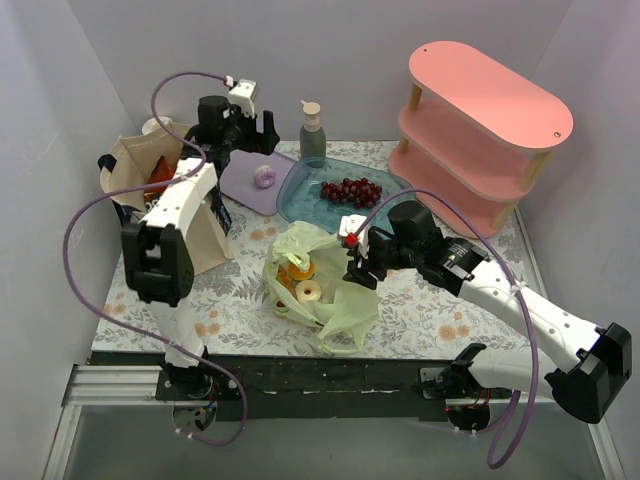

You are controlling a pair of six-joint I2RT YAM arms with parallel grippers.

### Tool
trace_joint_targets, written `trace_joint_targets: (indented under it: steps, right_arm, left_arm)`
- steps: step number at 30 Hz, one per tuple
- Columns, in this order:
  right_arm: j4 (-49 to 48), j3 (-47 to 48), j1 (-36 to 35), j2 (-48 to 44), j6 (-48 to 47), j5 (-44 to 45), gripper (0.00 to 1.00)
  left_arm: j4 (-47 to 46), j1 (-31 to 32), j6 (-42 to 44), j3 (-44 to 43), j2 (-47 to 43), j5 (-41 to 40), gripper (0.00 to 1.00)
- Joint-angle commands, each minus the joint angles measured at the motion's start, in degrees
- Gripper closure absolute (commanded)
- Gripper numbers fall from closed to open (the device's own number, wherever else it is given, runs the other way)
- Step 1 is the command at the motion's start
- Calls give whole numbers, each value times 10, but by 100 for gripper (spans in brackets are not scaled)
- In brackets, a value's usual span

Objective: Untie the knot of the grocery bags and take out the mixed food

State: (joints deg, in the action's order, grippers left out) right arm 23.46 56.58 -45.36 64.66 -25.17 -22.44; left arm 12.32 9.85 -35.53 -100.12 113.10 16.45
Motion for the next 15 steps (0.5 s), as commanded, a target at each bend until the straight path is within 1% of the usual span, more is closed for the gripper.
trace_joint_targets:
  steps: [1,4,6,7,8,10,11,12,13,15]
  right_arm:
    - [-29,31,0,-31,2,-54,39]
    - [-14,36,-6,-20,3,-78,42]
    - [-6,39,-7,-1,3,-88,46]
    - [-7,40,-10,6,1,-96,47]
    - [-5,48,-10,13,-9,-101,50]
    - [7,60,-20,43,-34,-106,53]
    - [17,84,-23,55,-45,-105,55]
    - [28,98,-26,83,-77,-104,57]
    - [41,113,-34,99,-93,-103,58]
    - [87,150,-41,145,-134,-101,64]
  left_arm:
    - [32,27,5,59,-172,96,17]
    - [69,38,18,111,-257,111,15]
    - [86,39,20,140,-291,119,13]
    - [103,39,22,161,-324,114,11]
    - [110,40,24,174,-337,104,10]
    - [118,38,27,211,-374,95,9]
    - [117,38,26,221,-386,90,8]
    - [118,39,22,230,-394,90,8]
    - [112,39,16,239,-408,90,8]
    - [108,38,-12,255,-419,88,7]
